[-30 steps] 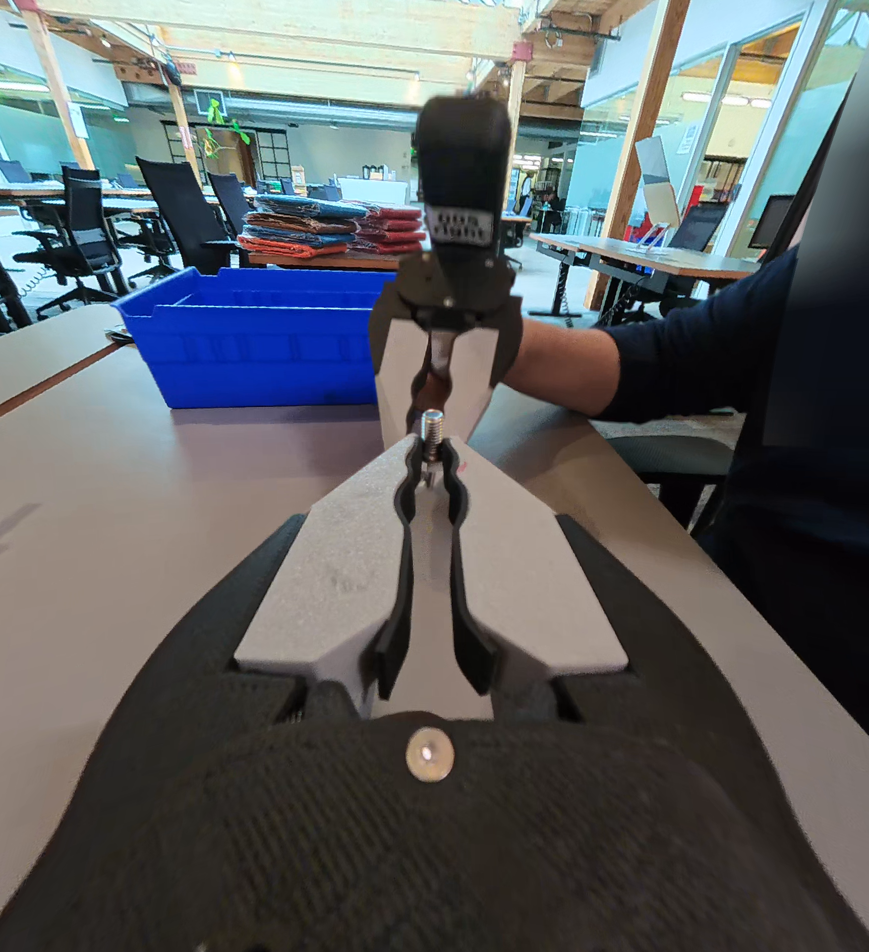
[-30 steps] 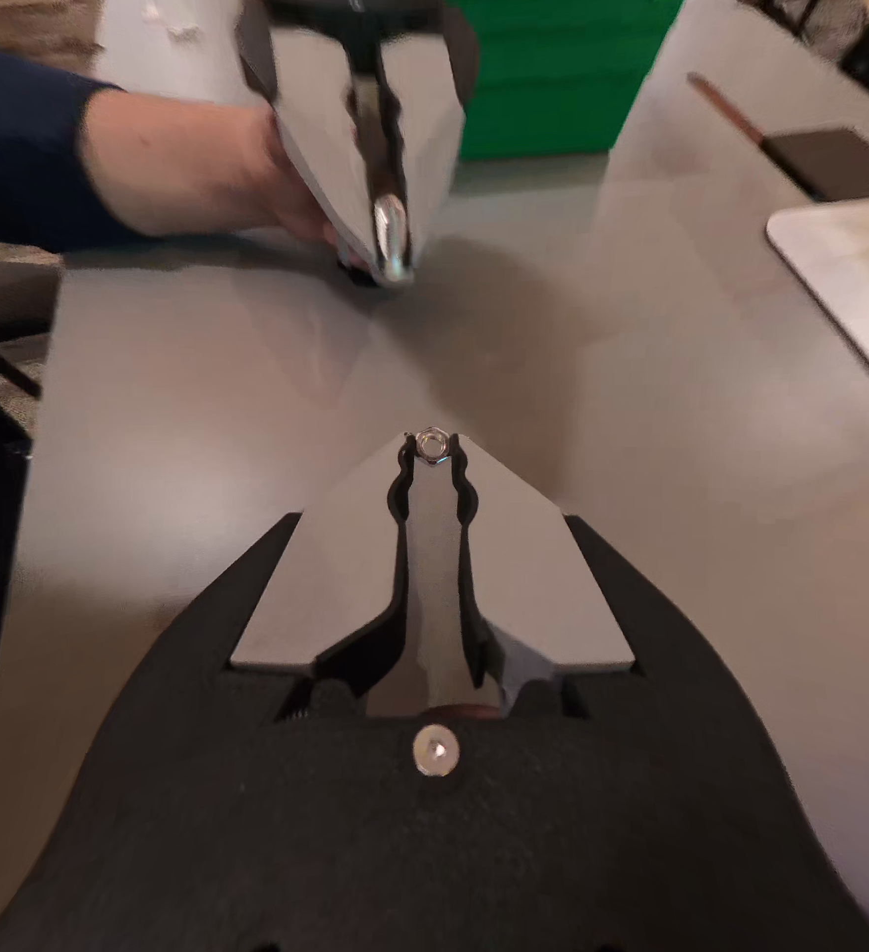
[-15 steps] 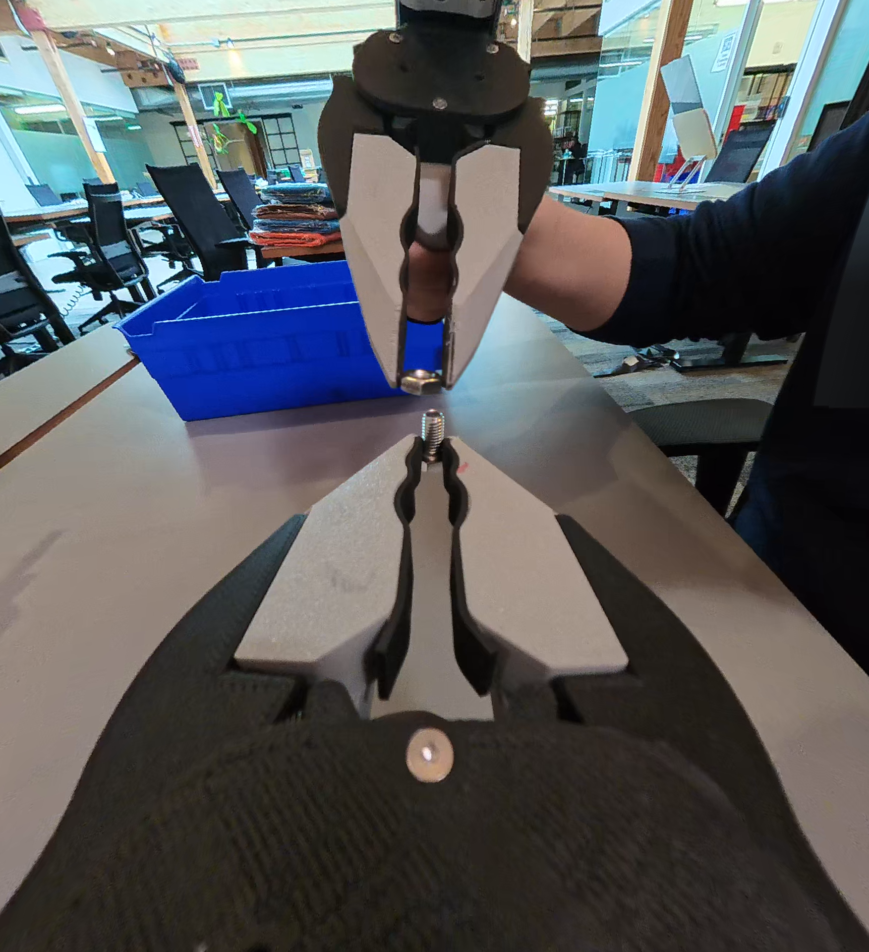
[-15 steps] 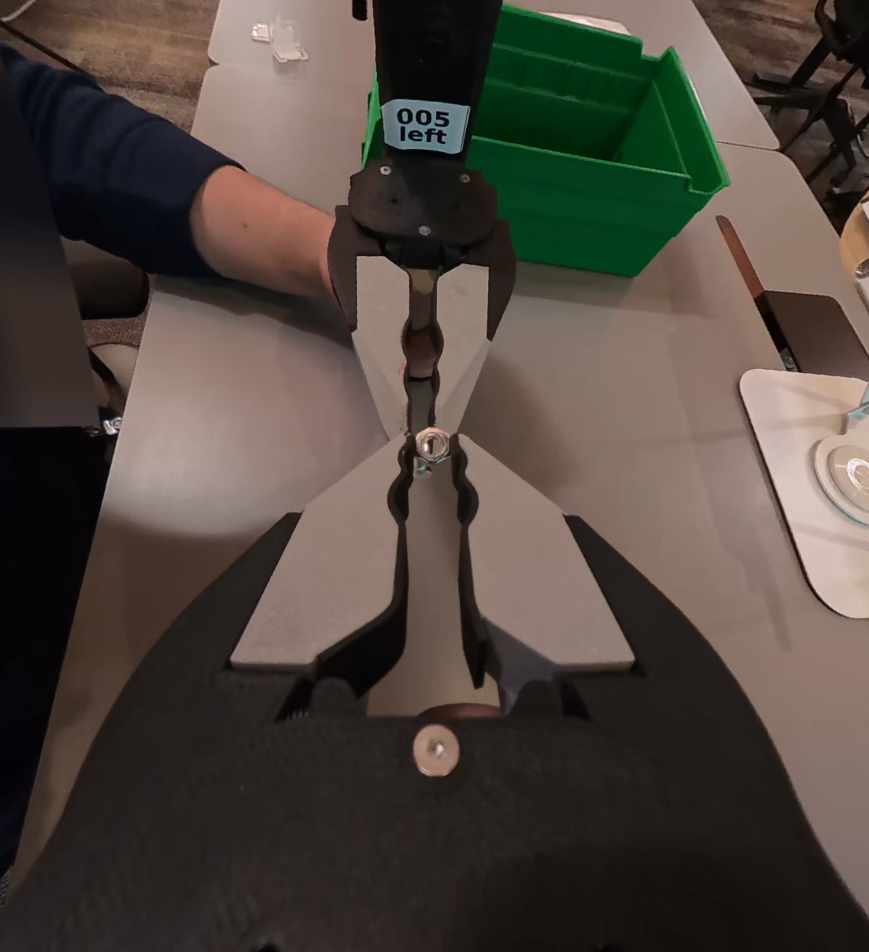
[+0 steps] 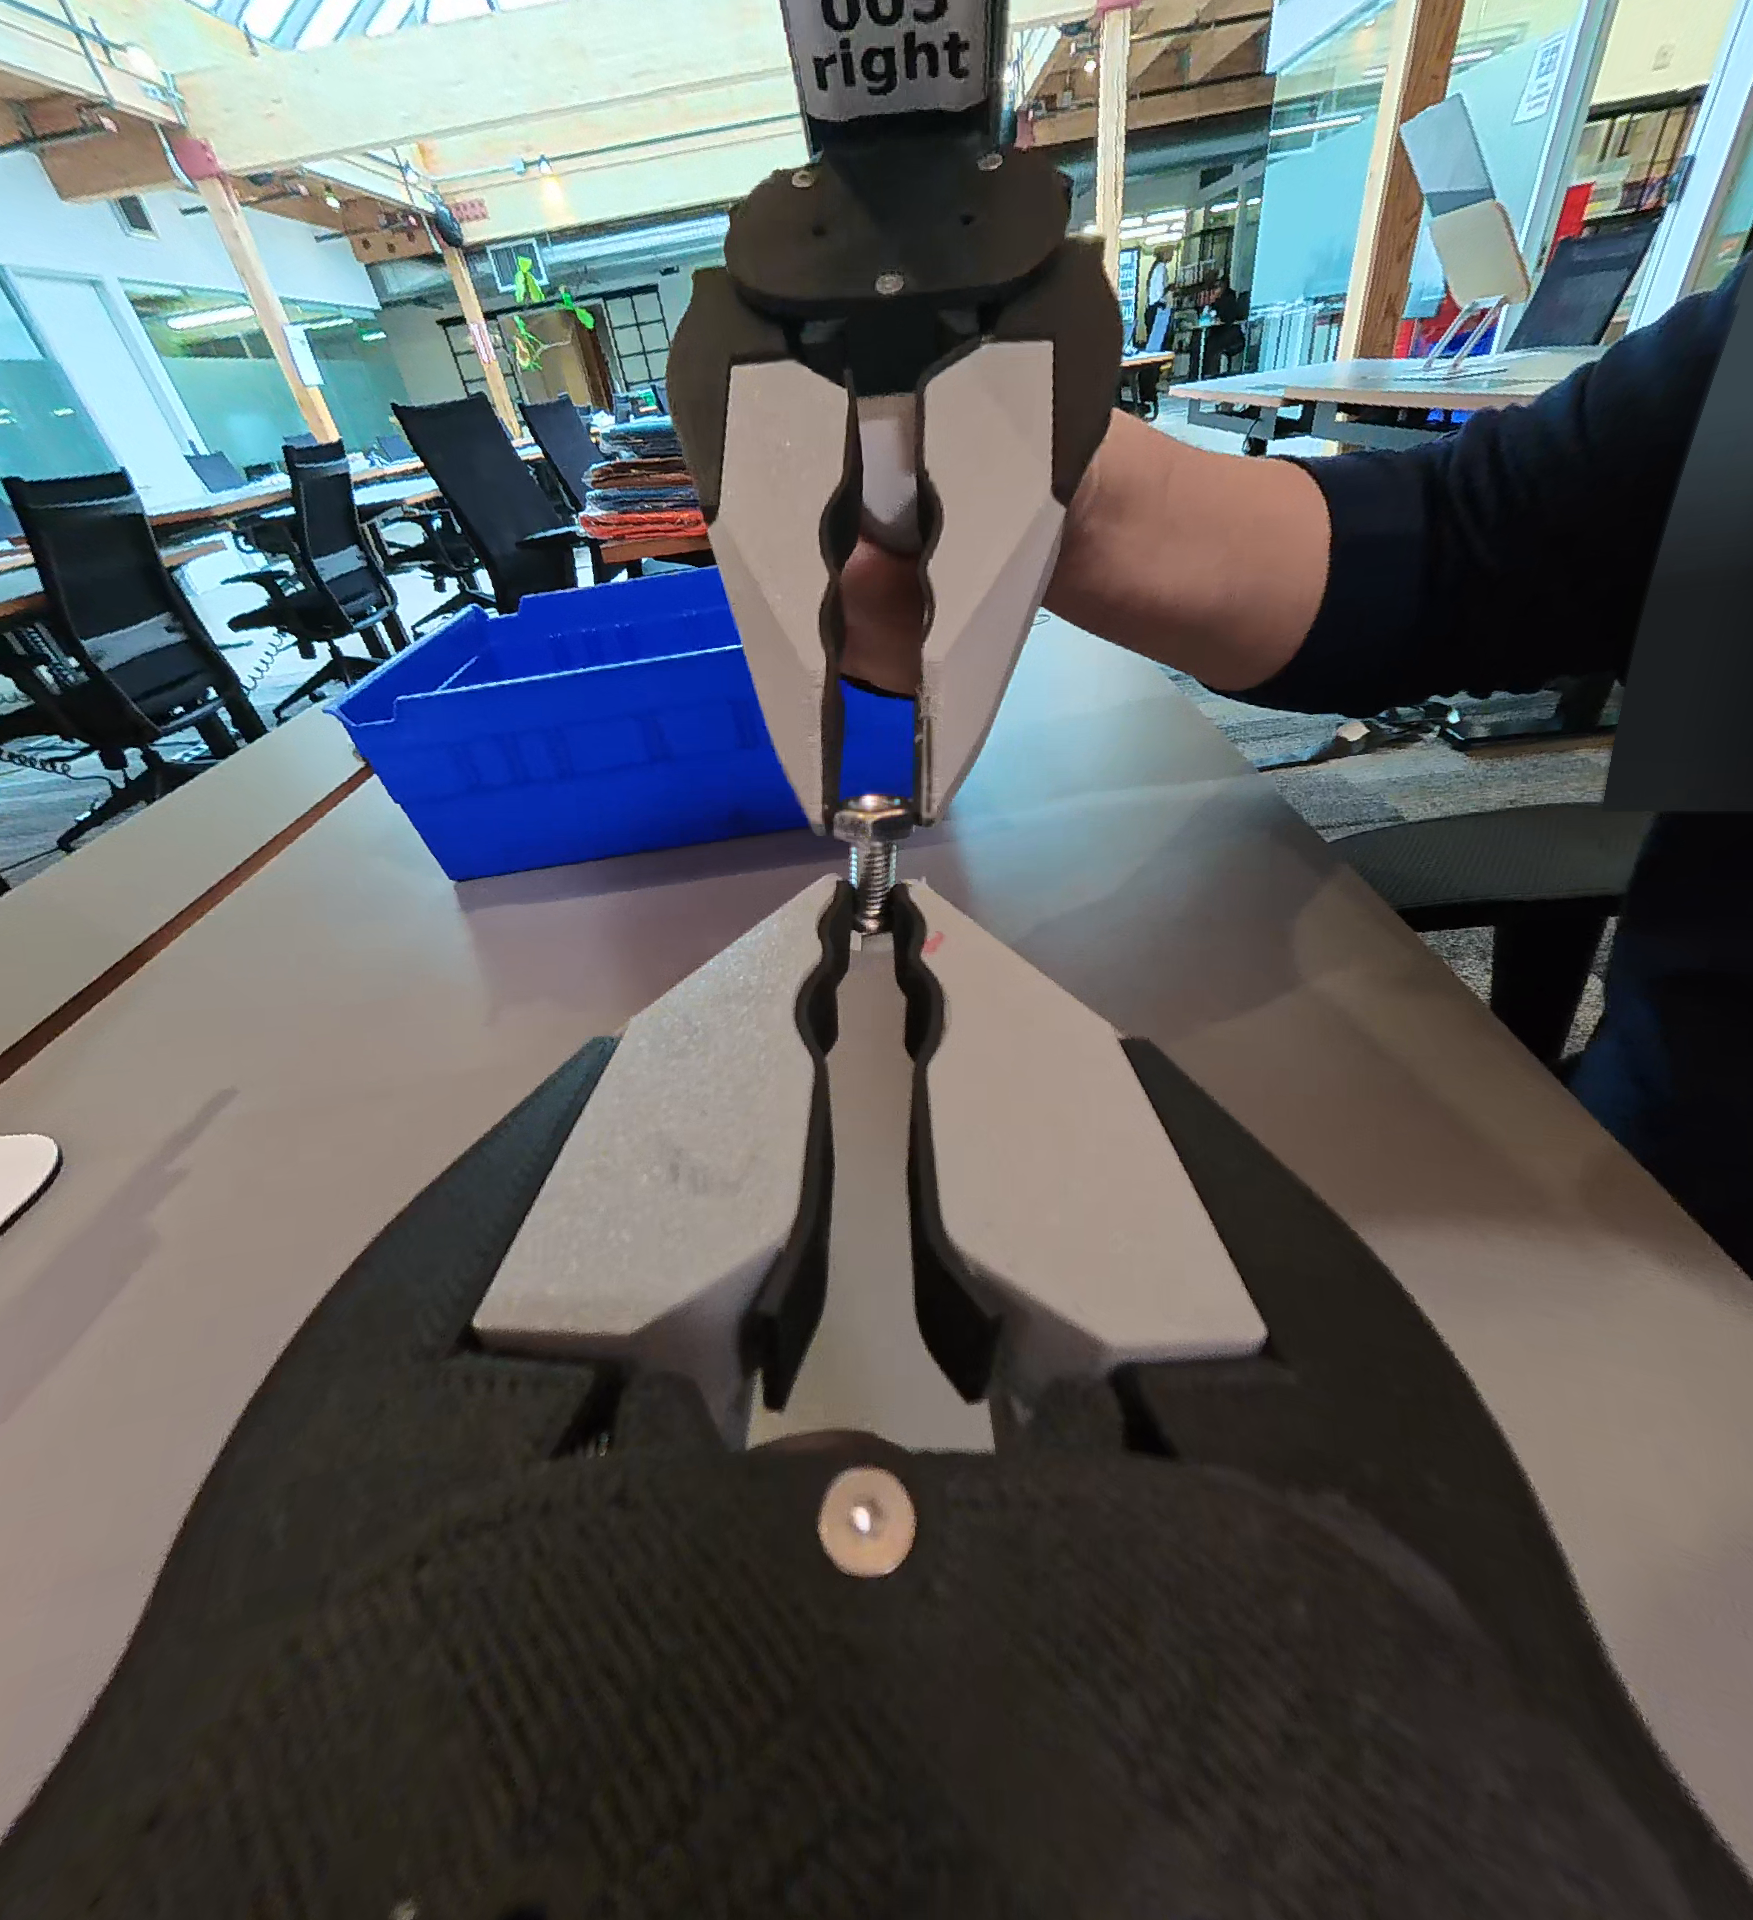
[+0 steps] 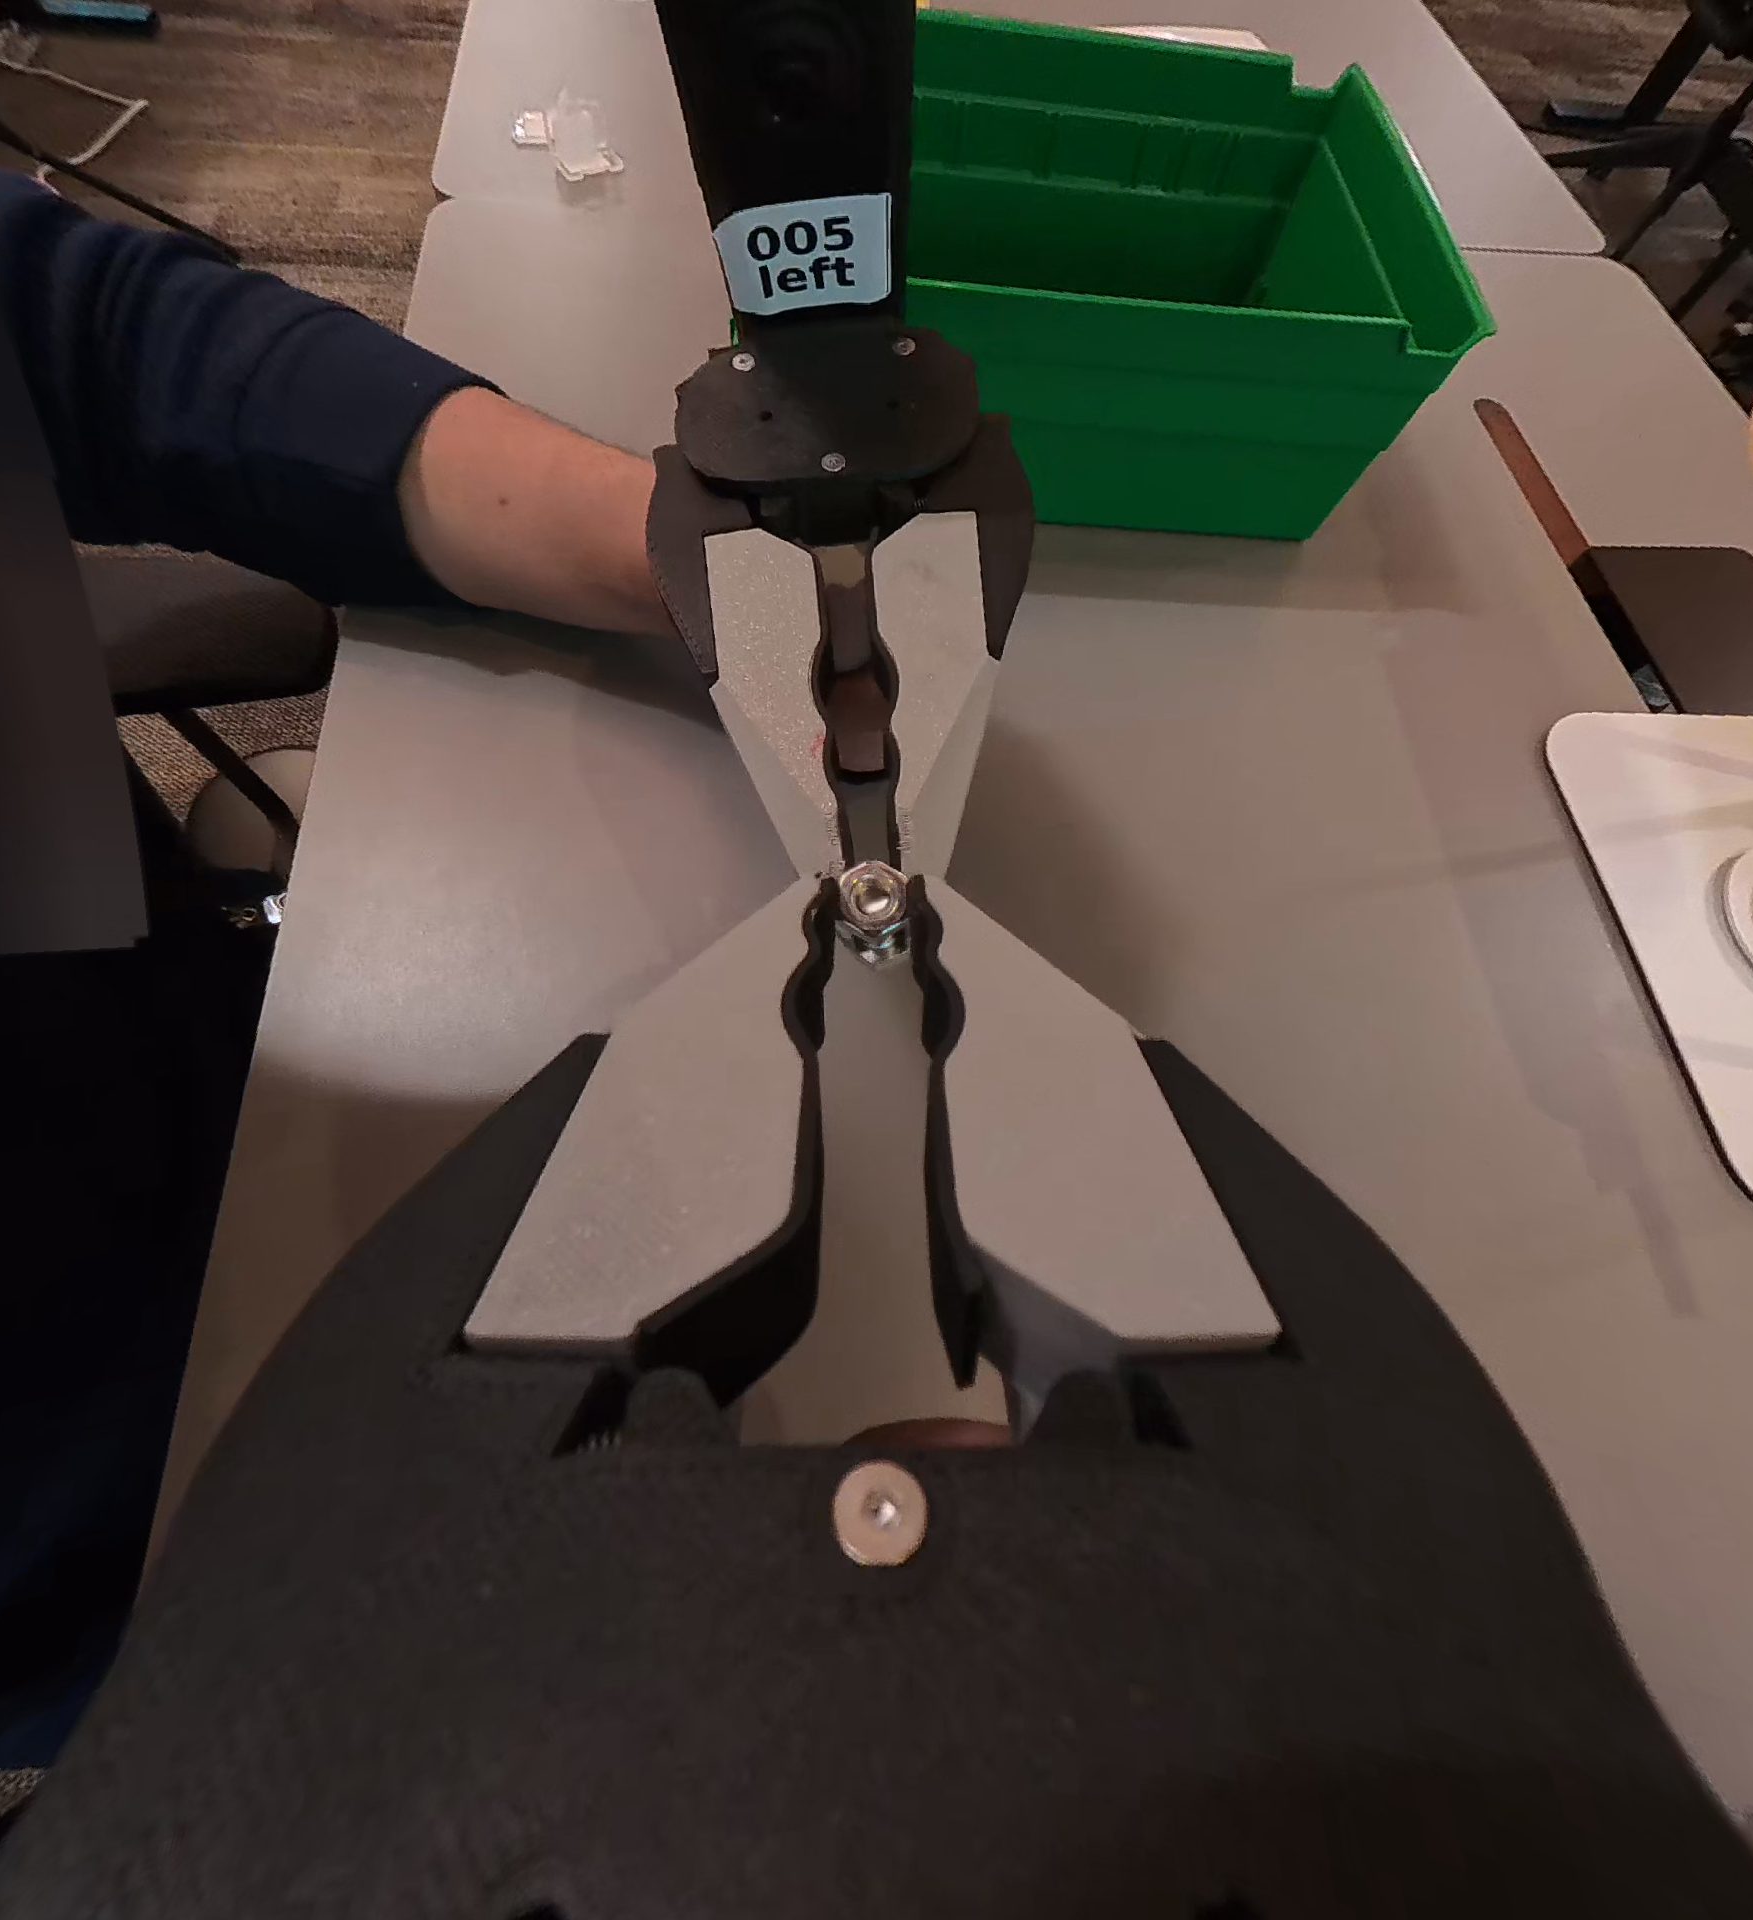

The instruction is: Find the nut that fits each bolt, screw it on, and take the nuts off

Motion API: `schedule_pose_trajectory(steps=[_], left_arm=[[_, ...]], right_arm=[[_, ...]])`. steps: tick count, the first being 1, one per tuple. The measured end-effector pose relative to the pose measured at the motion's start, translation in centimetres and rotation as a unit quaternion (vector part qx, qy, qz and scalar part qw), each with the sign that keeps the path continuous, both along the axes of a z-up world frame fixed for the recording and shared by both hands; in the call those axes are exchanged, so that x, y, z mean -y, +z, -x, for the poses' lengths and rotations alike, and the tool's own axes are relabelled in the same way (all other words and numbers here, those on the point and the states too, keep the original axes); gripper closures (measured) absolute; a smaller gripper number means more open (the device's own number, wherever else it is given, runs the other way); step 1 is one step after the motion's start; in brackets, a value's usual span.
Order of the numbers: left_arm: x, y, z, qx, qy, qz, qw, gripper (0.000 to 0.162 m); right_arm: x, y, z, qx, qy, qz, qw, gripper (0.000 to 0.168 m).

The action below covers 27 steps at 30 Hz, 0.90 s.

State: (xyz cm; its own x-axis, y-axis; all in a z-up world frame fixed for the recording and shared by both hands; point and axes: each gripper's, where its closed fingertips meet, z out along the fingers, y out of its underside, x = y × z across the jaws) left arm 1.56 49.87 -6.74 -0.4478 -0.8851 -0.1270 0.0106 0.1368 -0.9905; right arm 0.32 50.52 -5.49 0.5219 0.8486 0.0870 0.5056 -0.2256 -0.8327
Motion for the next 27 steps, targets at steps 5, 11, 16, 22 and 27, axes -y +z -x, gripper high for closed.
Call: schedule_pose_trajectory(steps=[5,11,16,22,27], left_arm=[[0.1,-0.1,-0.2,-0.009,0.004,0.001,1.000,0.157],[0.1,-0.4,-0.4,-0.021,0.011,0.003,1.000,0.157],[-0.1,-1.0,-0.7,-0.045,0.021,0.004,0.999,0.157],[-0.2,-0.9,-0.7,-0.053,0.021,0.020,0.998,0.157],[-0.3,-1.1,-0.8,-0.061,0.023,0.027,0.998,0.157]], right_arm=[[0.0,-0.2,-0.1,0.019,-0.004,-0.005,1.000,0.157],[0.0,-0.5,-0.2,0.023,-0.012,0.001,1.000,0.157],[-0.3,-1.1,-0.5,0.025,-0.021,0.016,0.999,0.157],[-0.4,-1.0,-0.6,-0.004,-0.028,0.024,0.999,0.157],[-0.6,-1.1,-0.7,-0.009,-0.037,0.025,0.999,0.157]])
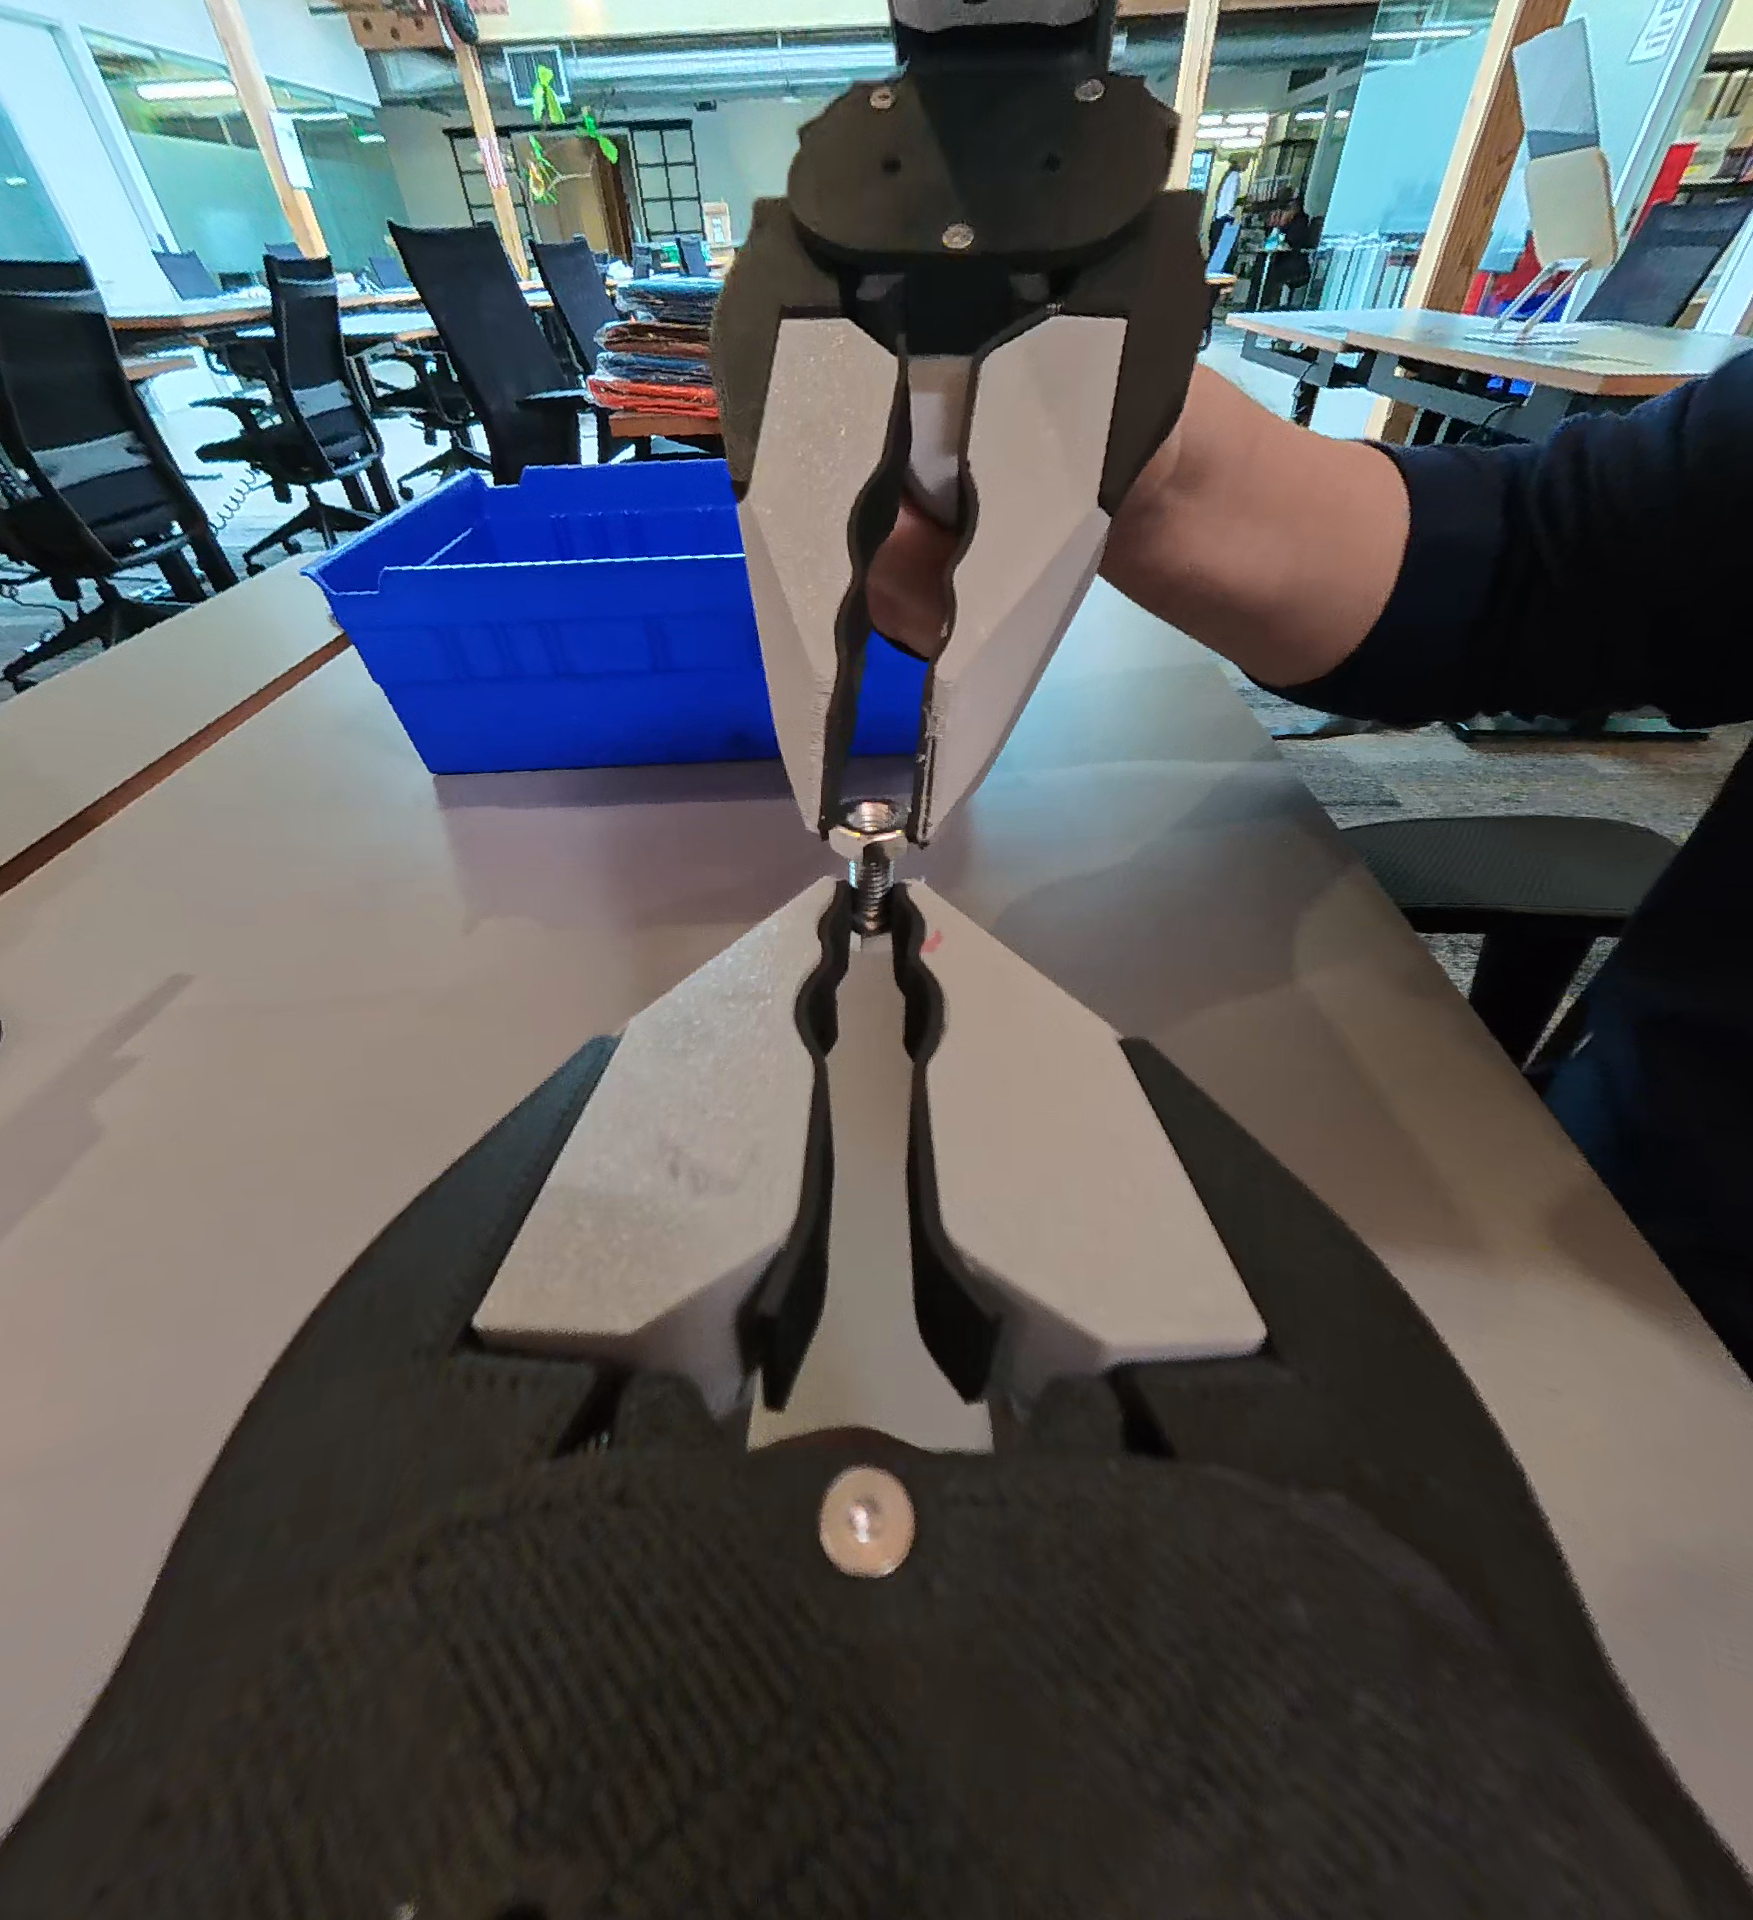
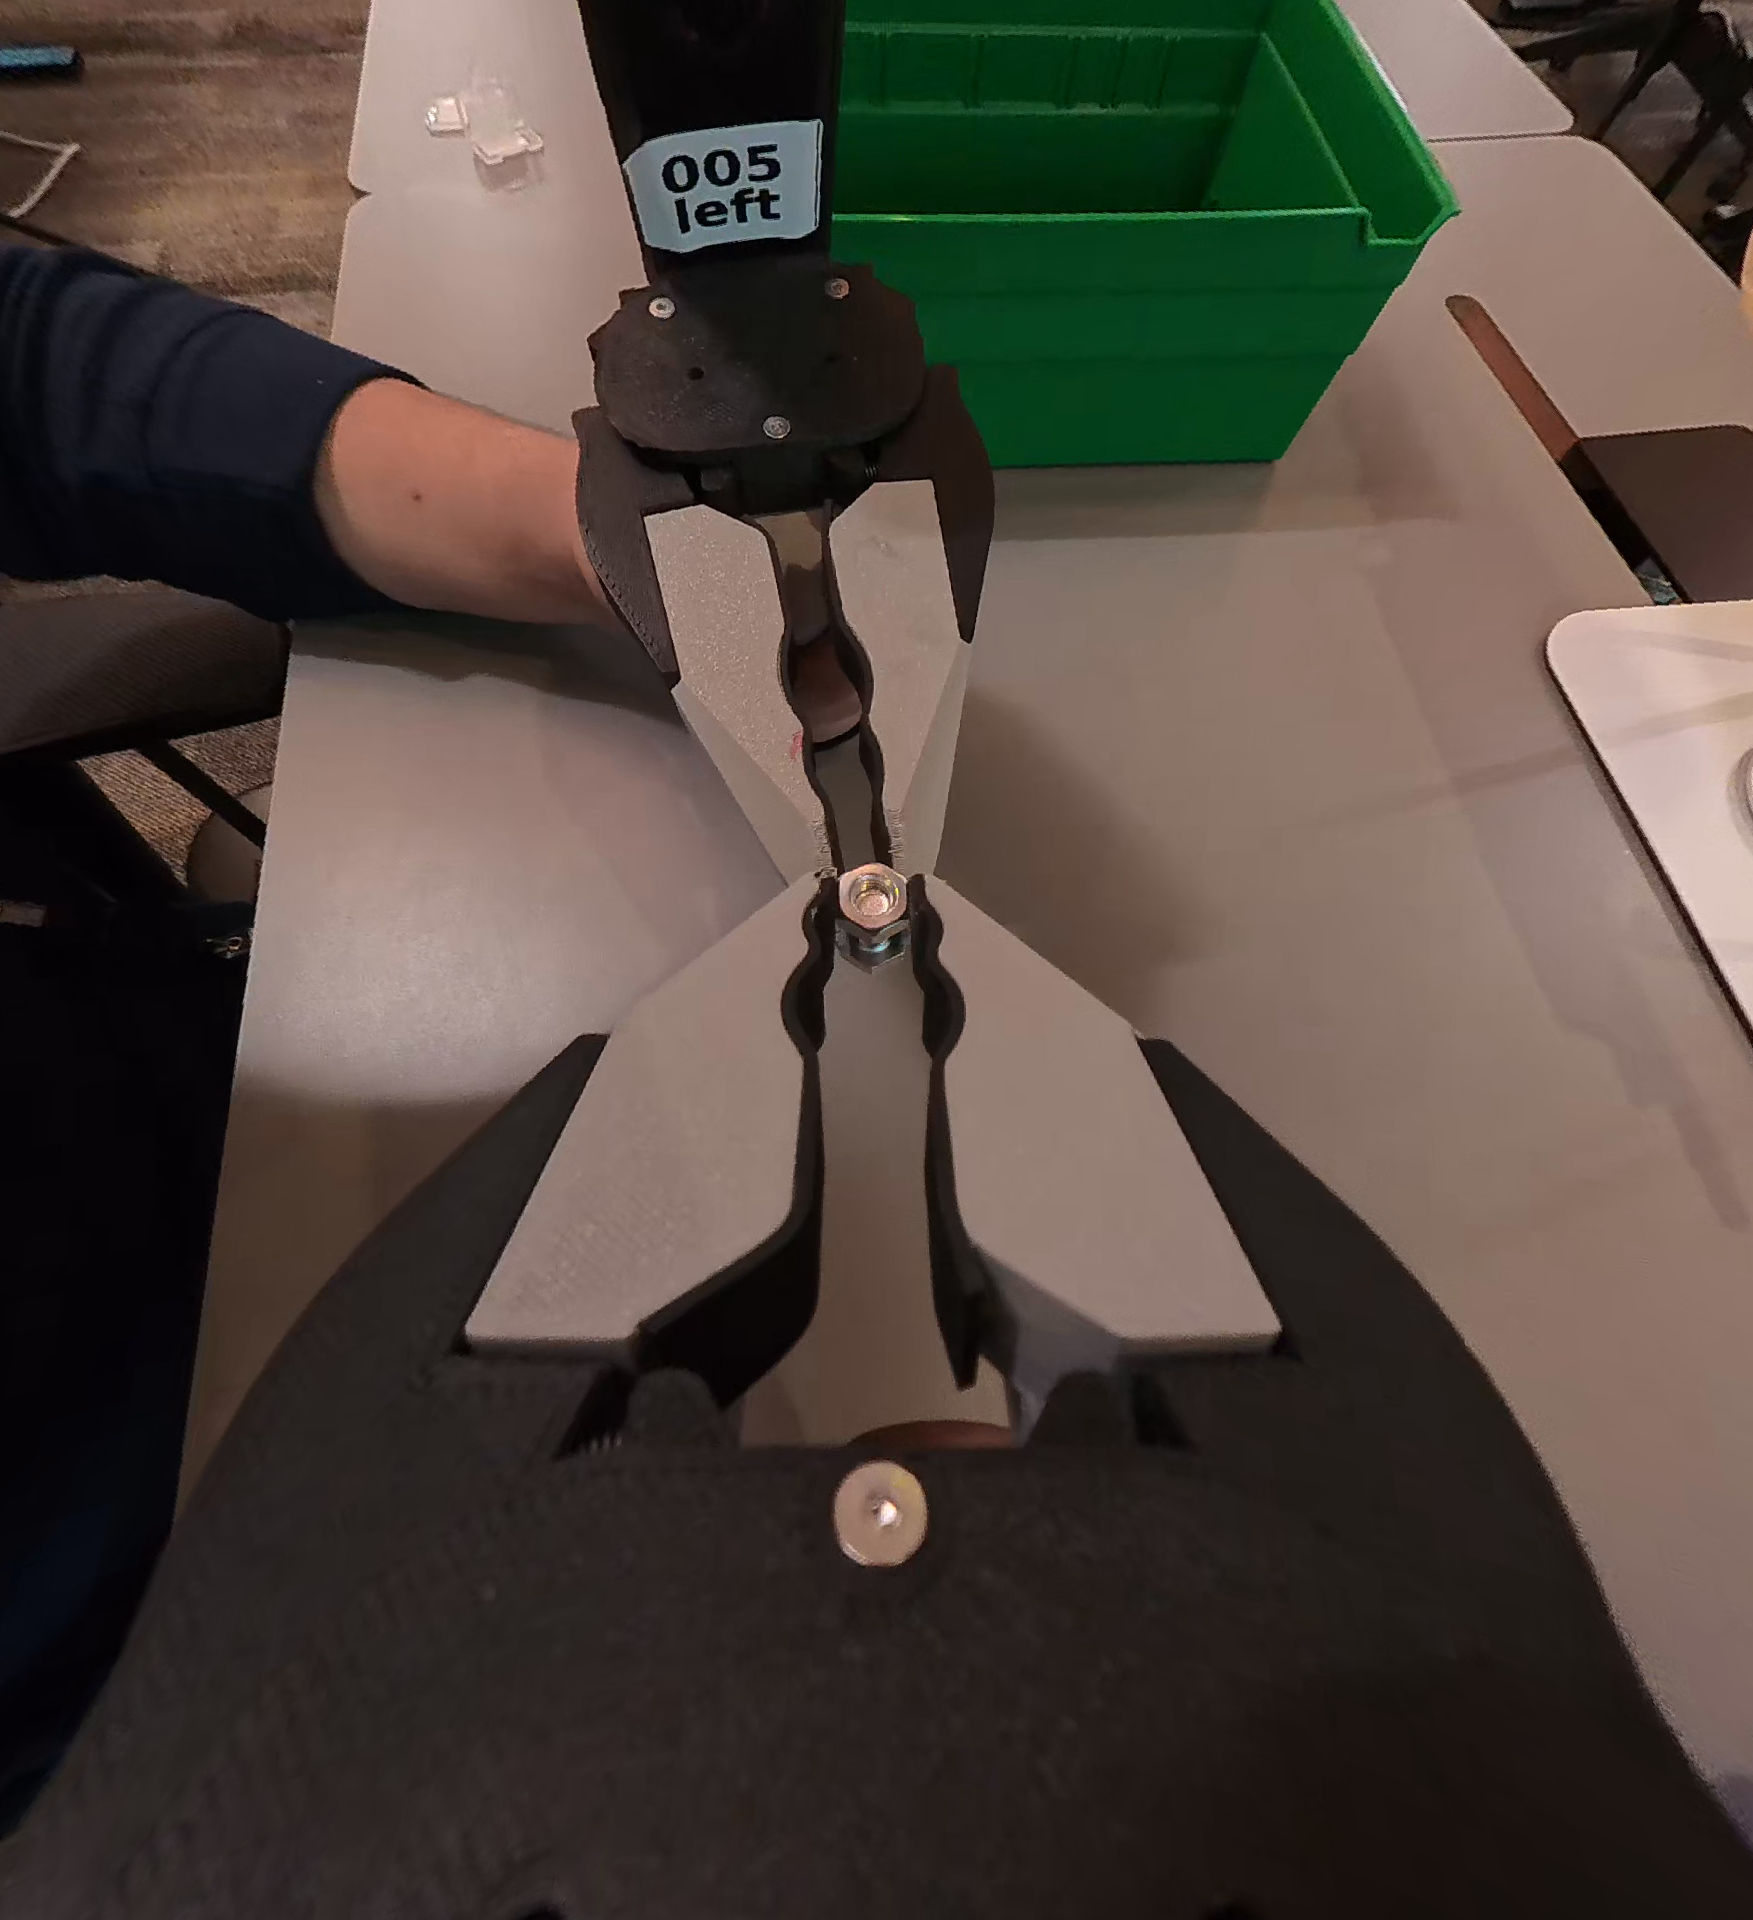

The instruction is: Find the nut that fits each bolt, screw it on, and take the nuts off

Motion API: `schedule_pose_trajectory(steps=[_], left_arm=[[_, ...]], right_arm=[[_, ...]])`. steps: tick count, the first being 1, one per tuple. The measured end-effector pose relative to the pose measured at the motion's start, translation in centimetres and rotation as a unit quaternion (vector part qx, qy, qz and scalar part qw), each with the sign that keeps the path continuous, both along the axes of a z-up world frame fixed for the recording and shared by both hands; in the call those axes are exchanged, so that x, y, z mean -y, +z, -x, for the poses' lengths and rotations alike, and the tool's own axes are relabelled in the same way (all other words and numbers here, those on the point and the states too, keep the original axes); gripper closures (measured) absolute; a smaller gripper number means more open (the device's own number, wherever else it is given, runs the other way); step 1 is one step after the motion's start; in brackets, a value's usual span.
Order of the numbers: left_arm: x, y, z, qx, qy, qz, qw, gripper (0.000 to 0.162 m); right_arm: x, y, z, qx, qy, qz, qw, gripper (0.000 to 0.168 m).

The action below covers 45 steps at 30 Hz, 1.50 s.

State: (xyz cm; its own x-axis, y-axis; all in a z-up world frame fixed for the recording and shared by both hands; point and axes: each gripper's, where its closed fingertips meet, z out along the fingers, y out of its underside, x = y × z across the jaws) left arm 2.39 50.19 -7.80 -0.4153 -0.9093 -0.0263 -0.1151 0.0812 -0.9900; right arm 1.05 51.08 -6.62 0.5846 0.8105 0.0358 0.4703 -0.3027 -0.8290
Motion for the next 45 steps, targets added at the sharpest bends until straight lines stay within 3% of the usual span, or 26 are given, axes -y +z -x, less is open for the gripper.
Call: schedule_pose_trajectory(steps=[29,45], left_arm=[[-1.2,-1.5,-1.3,-0.044,0.065,0.014,0.997,0.157],[-1.5,-0.6,-1.1,-0.025,0.065,0.028,0.997,0.157]], right_arm=[[-1.6,-1.5,-1.1,-0.003,-0.088,0.009,0.996,0.157],[-1.9,-0.5,-0.9,-0.080,-0.082,0.016,0.993,0.157]])
